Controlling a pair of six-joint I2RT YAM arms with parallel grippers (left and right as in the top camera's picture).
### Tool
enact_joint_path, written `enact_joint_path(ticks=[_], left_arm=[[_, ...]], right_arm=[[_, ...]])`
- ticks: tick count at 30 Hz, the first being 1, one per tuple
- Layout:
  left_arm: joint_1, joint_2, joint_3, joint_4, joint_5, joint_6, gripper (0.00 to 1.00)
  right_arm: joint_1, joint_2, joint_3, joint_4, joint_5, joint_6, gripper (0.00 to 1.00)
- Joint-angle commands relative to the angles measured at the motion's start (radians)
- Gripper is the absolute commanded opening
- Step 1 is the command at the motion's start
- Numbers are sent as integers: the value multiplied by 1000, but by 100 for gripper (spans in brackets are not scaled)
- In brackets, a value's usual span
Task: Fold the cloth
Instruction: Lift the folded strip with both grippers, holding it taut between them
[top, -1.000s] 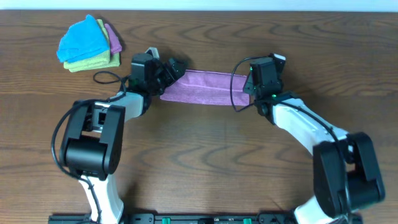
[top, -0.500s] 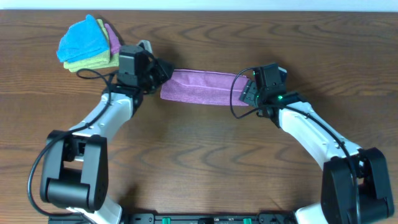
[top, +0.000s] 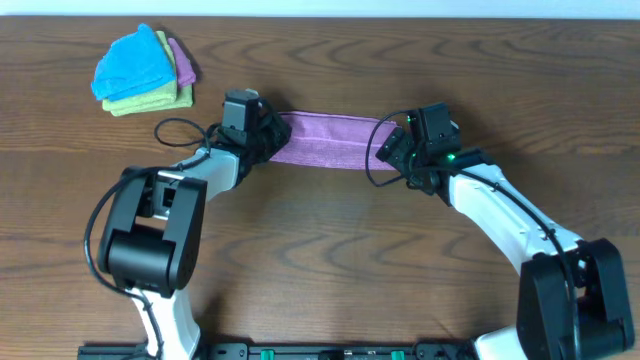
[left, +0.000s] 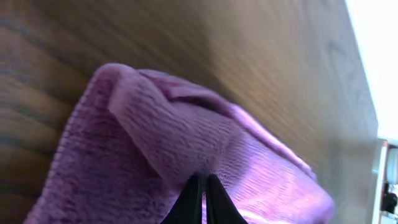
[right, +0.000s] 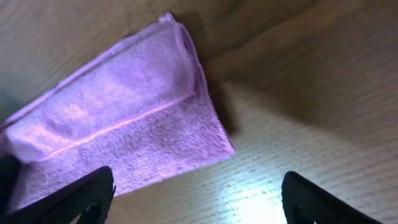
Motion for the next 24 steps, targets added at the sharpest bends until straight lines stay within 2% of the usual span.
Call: enact_joint_path(ticks=[1, 9, 14, 17, 20, 24], left_arm=[[2, 24, 16, 1, -23, -10, 6], [1, 34, 16, -32, -29, -10, 6], [1, 34, 16, -35, -21, -10, 6], [1, 34, 16, -49, -8, -10, 6], [1, 34, 16, -55, -3, -10, 6], [1, 34, 16, -56, -2, -10, 6]], right_arm=[[-4, 28, 1, 27, -22, 23, 83], [-3, 101, 1, 64, -43, 55, 89], [2, 164, 1, 153, -72, 76, 90], [1, 190, 1, 177, -71, 112, 94], [3, 204, 1, 201, -71, 113, 92], [11, 237, 1, 248, -72, 117, 83]])
